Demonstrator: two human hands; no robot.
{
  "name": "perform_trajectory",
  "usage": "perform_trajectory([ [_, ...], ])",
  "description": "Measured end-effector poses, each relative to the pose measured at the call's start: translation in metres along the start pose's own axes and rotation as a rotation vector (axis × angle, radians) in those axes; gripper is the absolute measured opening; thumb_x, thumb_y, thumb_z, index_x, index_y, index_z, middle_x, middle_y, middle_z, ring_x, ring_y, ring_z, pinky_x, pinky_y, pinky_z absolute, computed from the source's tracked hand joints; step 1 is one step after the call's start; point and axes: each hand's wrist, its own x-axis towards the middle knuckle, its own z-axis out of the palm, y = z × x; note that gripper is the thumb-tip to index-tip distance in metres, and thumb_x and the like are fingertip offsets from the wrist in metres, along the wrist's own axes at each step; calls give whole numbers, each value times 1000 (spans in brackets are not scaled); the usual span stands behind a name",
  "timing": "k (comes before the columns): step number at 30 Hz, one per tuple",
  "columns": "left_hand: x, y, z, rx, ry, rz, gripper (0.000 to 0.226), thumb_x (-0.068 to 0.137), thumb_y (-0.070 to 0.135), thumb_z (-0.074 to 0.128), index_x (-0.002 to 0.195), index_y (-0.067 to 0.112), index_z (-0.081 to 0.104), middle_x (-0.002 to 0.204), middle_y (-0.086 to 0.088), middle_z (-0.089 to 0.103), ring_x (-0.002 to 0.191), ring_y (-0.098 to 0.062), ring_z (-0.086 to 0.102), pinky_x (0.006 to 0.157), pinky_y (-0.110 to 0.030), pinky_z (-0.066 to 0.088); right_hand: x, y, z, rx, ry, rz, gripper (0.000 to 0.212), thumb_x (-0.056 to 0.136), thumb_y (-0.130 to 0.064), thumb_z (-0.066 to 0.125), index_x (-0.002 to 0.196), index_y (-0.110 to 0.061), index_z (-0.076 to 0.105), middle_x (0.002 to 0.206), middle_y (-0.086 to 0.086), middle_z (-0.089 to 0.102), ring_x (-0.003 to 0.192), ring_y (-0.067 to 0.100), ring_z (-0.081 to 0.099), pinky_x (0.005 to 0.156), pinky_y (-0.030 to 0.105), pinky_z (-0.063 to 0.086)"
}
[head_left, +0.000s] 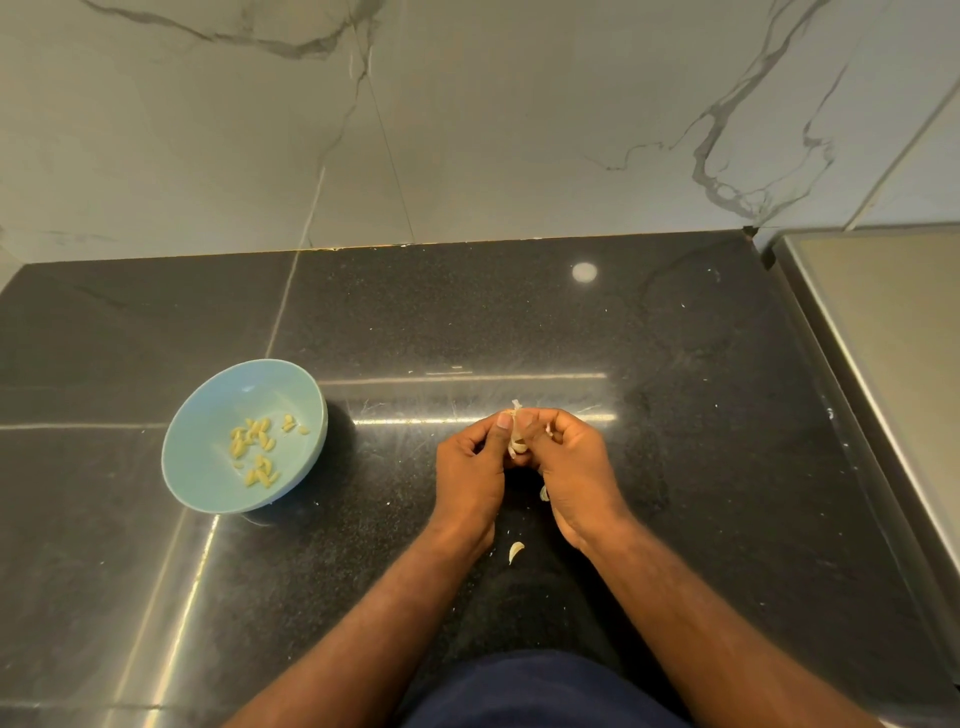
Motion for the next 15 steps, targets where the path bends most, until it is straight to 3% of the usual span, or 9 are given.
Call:
perform_trajectory([
  [6,0,3,-3,-41,-58,-28,29,94,27,65,95,0,75,87,-18,74,75,-20,69,71,-27,57,2,-5,-5,-53,-12,8,9,92,-15,70,94,-7,72,79,11,71,68,17,60,65,26,52],
  [11,6,4,-12,-82,-111,-64,31,84,28,71,95,-1,75,92,-21,74,83,-27,70,75,-33,57,-1,-9,-6,21,-44,42,6,91,-9,68,92,-4,72,79,9,71,69,15,61,66,26,52],
  [15,4,4,-11,-95,-111,-41,32,85,28,68,95,-2,75,87,-18,74,78,-24,69,74,-32,58,-1,-10,-5,104,-37,64,12,94,-8,64,94,-1,72,83,10,72,77,21,62,67,26,52],
])
